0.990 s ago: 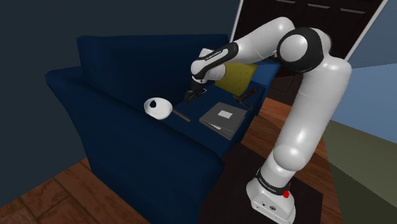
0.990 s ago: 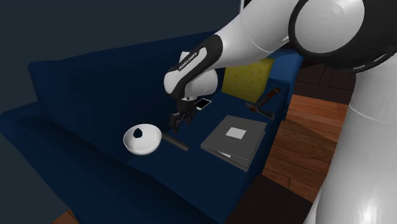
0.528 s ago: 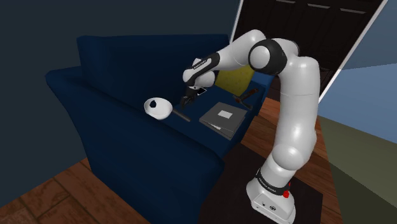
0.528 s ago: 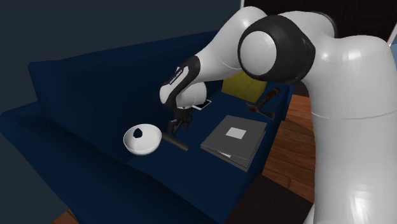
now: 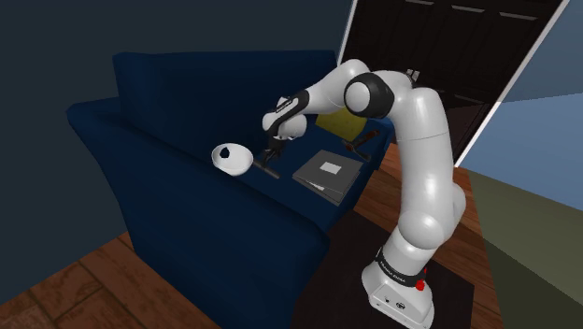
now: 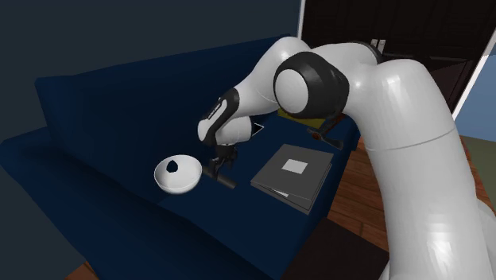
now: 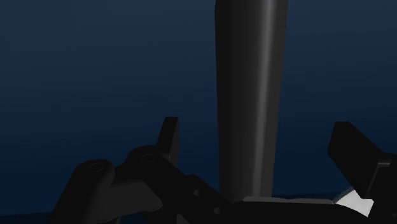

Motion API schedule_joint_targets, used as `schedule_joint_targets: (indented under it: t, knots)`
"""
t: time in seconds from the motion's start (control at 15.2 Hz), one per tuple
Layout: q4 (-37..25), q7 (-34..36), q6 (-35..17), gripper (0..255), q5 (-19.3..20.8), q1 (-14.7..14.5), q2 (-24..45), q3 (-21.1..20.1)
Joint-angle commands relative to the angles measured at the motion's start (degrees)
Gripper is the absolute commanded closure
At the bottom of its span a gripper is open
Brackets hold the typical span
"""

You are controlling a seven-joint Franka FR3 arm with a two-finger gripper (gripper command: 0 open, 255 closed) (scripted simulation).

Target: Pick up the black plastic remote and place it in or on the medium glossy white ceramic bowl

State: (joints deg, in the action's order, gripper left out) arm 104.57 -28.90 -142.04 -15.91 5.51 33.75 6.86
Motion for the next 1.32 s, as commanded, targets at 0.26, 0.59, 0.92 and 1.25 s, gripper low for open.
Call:
schedule_joint_targets:
  t: [0.26,0.59,0.92,1.25]
  knots:
    - [-0.7,-0.2,-1.7,0,-0.5,0.1,2.3,-0.5]
    - [-0.7,-0.2,-1.7,0,-0.5,0.1,2.3,-0.5]
    - [-0.5,-0.2,-1.7,255,-0.5,0.0,2.2,-0.5]
    - [-0.4,-0.1,-1.7,255,-0.5,0.0,2.1,-0.4]
